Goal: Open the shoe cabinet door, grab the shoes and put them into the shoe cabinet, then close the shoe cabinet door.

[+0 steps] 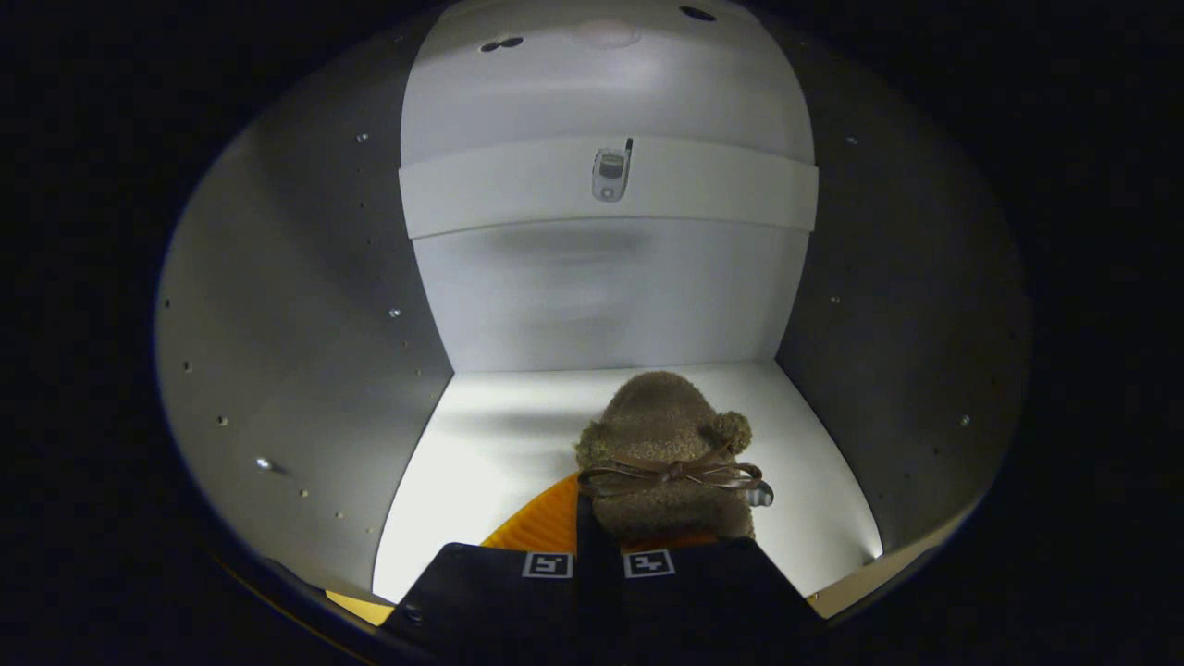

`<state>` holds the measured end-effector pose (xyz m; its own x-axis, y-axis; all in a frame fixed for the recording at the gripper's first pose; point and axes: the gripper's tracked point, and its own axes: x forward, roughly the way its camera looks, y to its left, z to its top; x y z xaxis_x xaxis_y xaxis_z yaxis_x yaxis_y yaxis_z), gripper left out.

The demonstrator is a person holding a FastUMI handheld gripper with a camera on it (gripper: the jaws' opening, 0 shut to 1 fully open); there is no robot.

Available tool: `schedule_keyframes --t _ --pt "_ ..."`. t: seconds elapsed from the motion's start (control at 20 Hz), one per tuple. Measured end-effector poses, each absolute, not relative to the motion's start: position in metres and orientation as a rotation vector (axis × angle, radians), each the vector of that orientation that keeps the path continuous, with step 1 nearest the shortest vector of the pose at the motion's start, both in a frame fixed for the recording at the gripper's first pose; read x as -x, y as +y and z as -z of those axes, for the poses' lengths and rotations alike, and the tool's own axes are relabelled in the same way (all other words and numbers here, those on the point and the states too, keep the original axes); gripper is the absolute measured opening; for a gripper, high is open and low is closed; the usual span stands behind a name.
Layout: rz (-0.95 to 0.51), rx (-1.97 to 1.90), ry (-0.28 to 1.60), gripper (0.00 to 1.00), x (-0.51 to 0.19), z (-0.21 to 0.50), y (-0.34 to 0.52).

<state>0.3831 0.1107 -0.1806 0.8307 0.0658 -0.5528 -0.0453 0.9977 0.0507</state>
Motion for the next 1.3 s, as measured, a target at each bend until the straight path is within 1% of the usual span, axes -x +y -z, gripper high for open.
schedule_keyframes --t 0.3,0.5,0.6,0.9,1.0,1.05,1.1,1.2,1.25,1.3 --pt "-0.001 -0.12 0.601 0.06 -0.412 0.183 0.109" --pt "-0.033 -0.08 0.612 0.09 -0.409 0.187 0.114" --pt "-0.07 -0.07 0.626 0.21 -0.4 0.185 0.118" --pt "-0.102 -0.098 0.607 0.72 -0.362 0.155 0.112" --pt "-0.091 -0.091 0.574 0.84 -0.349 0.144 0.102" --pt "-0.084 -0.085 0.554 0.88 -0.341 0.138 0.097" --pt "-0.083 -0.082 0.528 0.88 -0.333 0.13 0.093" --pt "-0.075 -0.079 0.461 0.93 -0.31 0.109 0.085" --pt "-0.072 -0.08 0.418 0.97 -0.297 0.096 0.082" --pt "-0.071 -0.08 0.376 0.97 -0.282 0.083 0.079"
